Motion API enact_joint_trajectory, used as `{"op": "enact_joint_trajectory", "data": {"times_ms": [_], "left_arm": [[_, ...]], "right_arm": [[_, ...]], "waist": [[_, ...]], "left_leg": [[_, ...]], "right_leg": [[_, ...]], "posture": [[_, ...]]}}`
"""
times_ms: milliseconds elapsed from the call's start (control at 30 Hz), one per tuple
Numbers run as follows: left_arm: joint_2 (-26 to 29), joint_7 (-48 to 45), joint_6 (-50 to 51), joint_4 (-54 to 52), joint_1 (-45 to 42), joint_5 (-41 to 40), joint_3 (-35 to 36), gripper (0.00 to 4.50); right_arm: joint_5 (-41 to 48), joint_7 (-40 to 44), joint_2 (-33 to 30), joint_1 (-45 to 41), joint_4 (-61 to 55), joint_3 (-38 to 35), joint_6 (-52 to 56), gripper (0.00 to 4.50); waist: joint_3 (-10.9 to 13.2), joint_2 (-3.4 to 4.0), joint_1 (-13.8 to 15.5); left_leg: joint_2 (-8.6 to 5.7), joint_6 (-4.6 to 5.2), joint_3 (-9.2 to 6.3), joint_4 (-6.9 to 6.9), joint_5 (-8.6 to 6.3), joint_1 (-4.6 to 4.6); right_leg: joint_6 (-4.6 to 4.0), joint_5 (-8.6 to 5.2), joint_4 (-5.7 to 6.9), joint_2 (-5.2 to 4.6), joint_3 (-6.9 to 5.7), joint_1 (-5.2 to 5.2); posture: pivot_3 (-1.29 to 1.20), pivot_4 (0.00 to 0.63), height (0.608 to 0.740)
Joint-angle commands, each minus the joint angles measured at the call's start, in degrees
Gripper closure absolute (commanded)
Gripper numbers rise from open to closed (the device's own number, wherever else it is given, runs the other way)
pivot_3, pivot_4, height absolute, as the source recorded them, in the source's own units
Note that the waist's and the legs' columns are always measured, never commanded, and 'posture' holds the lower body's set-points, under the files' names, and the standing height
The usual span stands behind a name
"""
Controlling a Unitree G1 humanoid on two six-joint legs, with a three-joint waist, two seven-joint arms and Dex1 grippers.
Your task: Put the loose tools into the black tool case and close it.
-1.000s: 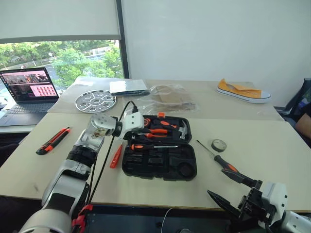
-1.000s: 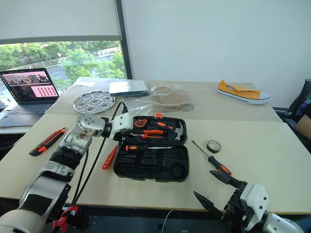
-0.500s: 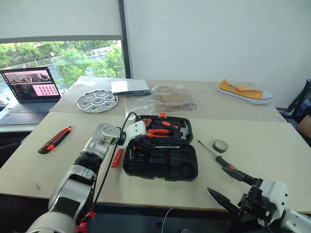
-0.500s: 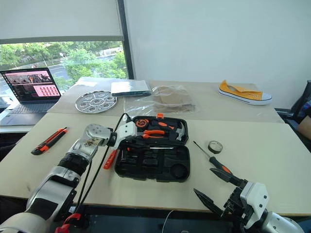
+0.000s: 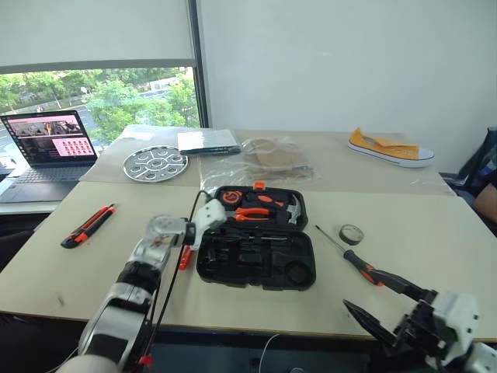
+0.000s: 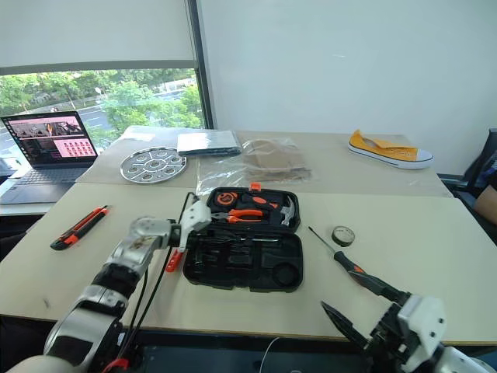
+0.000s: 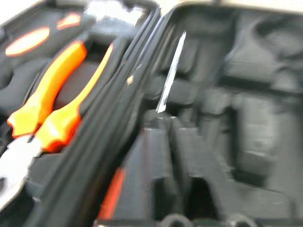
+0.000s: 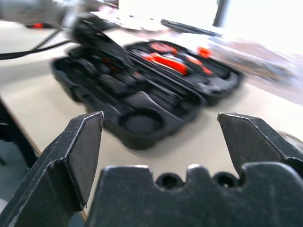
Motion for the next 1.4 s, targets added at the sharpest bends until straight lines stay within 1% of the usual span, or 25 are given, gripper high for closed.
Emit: {"op": "enact_joint_trajectory", "data": {"times_ms": [33,100,133,167,233,267,367,433,500,600,667,700,800,900,967,1000,1067,1133,1267,1400], "left_arm": [[9.0,-9.9,-2.0,-8.0,8.4,-9.6,8.5,2.2],[12.9,-11.5,-0.7,-10.5,13.7,-11.8,11.0,1.5],[15.2,-12.2,-0.5,-11.1,17.6,-12.8,13.2,1.07],[16.9,-12.7,-0.3,-11.6,20.5,-13.6,14.7,0.82],[18.9,-12.7,0.9,-12.9,24.8,-15.1,17.1,0.11],[19.4,-12.2,1.3,-13.7,26.8,-15.7,18.1,0.05],[20.2,-11.0,3.8,-18.4,32.5,-18.0,21.0,0.05],[19.6,-9.7,5.1,-22.6,34.9,-19.9,22.4,0.05],[18.8,-7.0,9.4,-29.2,35.0,-23.5,22.9,0.05],[18.6,-4.2,14.4,-36.6,33.9,-26.6,21.9,0.05],[18.8,-4.1,15.3,-40.3,34.2,-26.4,20.4,0.05],[18.9,-4.2,15.3,-41.6,34.5,-26.0,19.6,0.05],[19.0,-4.5,15.3,-43.0,34.7,-25.1,17.9,0.05],[18.6,-4.3,14.3,-42.6,34.1,-24.1,16.5,0.05],[18.3,-4.0,14.3,-42.5,33.7,-24.0,15.9,0.0],[18.1,-3.8,14.4,-42.6,33.6,-24.1,15.8,0.0],[17.9,-3.6,14.6,-42.4,33.5,-24.1,15.4,0.0],[17.7,-3.8,14.4,-42.0,33.6,-23.8,15.1,0.0],[17.7,-4.0,14.1,-40.5,33.0,-23.6,14.8,0.0],[17.5,-4.0,14.0,-39.1,32.2,-23.6,14.8,0.0]], "right_arm": [[0.6,1.4,2.1,5.8,1.8,-6.2,-2.5,0.0],[-0.1,2.4,3.0,8.1,3.7,-7.5,-3.5,0.0],[-0.7,2.8,3.4,9.1,5.1,-8.0,-4.0,0.0],[-1.1,3.1,3.6,9.8,6.3,-8.3,-4.4,0.0],[-1.6,3.6,3.7,10.0,7.9,-8.6,-4.8,0.0],[-2.1,3.6,3.4,9.8,8.5,-8.7,-4.8,0.0],[-1.8,2.8,0.4,6.8,9.4,-8.5,-1.1,0.0],[0.1,1.4,-5.7,-0.9,9.9,-6.9,6.2,0.0],[1.6,1.7,-11.6,-8.7,11.1,-3.9,13.7,0.0],[-1.9,0.4,-16.9,-18.9,15.4,2.0,20.6,0.0],[-3.5,-1.0,-18.9,-26.1,18.9,6.3,25.7,0.0],[-4.3,-1.7,-19.5,-29.2,20.6,8.1,28.0,0.0],[-7.2,-0.7,-20.6,-35.4,24.9,12.9,30.3,0.0],[-9.9,0.6,-20.2,-40.9,29.9,16.6,29.9,0.0],[-11.4,1.0,-19.5,-43.9,33.0,18.4,29.7,0.53],[-11.9,1.4,-19.3,-44.9,34.2,19.2,29.6,0.69],[-12.7,1.9,-18.3,-46.1,36.0,19.9,28.2,1.32],[-13.0,2.2,-17.6,-46.5,36.7,19.8,27.0,2.11],[-12.1,3.6,-18.4,-43.2,33.9,16.5,26.8,3.44],[-10.5,5.0,-18.5,-39.7,31.3,10.8,23.7,3.46]], "waist": [[0.0,0.06,-0.6],[0.0,0.12,-0.9],[0.0,0.13,-0.9],[0.0,0.13,-0.9],[0.0,0.14,-0.9],[0.0,0.12,-0.8],[0.0,0.13,-0.5],[0.1,0.11,-0.6],[0.1,0.08,-0.9],[0.1,0.04,-0.9],[0.1,0.1,-0.7],[0.1,0.11,-0.7],[0.1,0.17,-0.7],[0.1,0.17,-0.9],[0.1,0.17,-0.9],[0.1,0.17,-0.9],[0.1,0.17,-0.8],[0.1,0.17,-0.8],[0.1,0.2,-0.8],[0.1,0.21,-0.6]], "left_leg": [[0.01,0.0,0.01,-0.04,-0.04,0.02],[0.1,0.01,0.03,-0.12,-0.17,0.12],[0.09,0.07,0.03,-0.12,-0.2,0.12],[0.09,0.14,0.05,-0.12,-0.25,0.12],[0.1,0.19,0.11,-0.11,-0.31,0.2],[0.11,0.2,0.11,-0.11,-0.33,0.2],[0.21,0.19,0.14,-0.09,-0.33,0.25],[0.22,0.17,0.16,-0.08,-0.32,0.3],[0.28,0.13,0.3,0.04,-0.29,0.3],[0.46,0.0,0.35,0.06,-0.21,0.3],[0.56,-0.05,0.31,-0.01,-0.18,0.27],[0.57,-0.06,0.31,-0.06,-0.18,0.27],[0.54,-0.07,0.32,-0.12,-0.18,0.13],[0.49,0.03,0.36,-0.12,-0.26,0.04],[0.45,0.08,0.43,-0.11,-0.34,0.04],[0.44,0.09,0.46,-0.11,-0.35,0.02],[0.45,0.08,0.47,-0.11,-0.36,0.02],[0.48,0.07,0.46,-0.12,-0.36,0.02],[0.46,0.05,0.47,-0.12,-0.37,-0.01],[0.46,0.06,0.47,-0.12,-0.38,-0.02]], "right_leg": [[-0.02,-0.01,-0.01,-0.01,0.01,-0.01],[-0.07,-0.06,0.01,0.02,0.02,0.01],[-0.05,-0.09,-0.02,0.01,0.02,0.02],[-0.03,-0.1,-0.04,0.0,0.02,0.04],[0.0,-0.12,-0.09,-0.03,0.02,0.16],[0.01,-0.13,-0.09,-0.03,0.01,0.19],[0.1,-0.18,-0.1,-0.02,-0.06,0.3],[0.27,-0.29,-0.09,-0.02,-0.05,0.36],[0.24,-0.26,-0.08,-0.02,-0.02,0.36],[0.15,-0.19,-0.07,0.12,-0.07,0.35],[-0.27,0.01,-0.04,0.27,-0.09,0.32],[-0.32,-0.01,-0.04,0.29,-0.11,0.29],[-0.36,0.0,-0.07,0.29,-0.1,0.1],[-0.35,0.0,-0.14,0.24,-0.1,-0.03],[-0.32,0.0,-0.2,0.18,-0.09,-0.05],[-0.31,0.0,-0.25,0.17,-0.09,-0.06],[-0.31,0.0,-0.29,0.17,-0.11,-0.06],[-0.31,0.0,-0.3,0.18,-0.14,-0.07],[-0.31,0.0,-0.26,0.18,-0.11,-0.13],[-0.31,0.0,-0.24,0.18,-0.12,-0.15]], "posture": [[0.0,0.15,0.74],[0.0,0.15,0.74],[0.0,0.15,0.74],[0.0,0.15,0.74],[0.0,0.15,0.74],[0.0,0.15,0.74],[0.0,0.15,0.74],[0.0,0.15,0.74],[0.0,0.15,0.74],[0.0,0.15,0.74],[0.0,0.15,0.74],[0.0,0.15,0.74],[0.0,0.15,0.74],[0.0,0.15,0.74],[0.0,0.15,0.74],[0.0,0.15,0.74],[0.0,0.15,0.74],[0.0,0.15,0.74],[0.0,0.15,0.74],[0.0,0.15,0.74]]}}
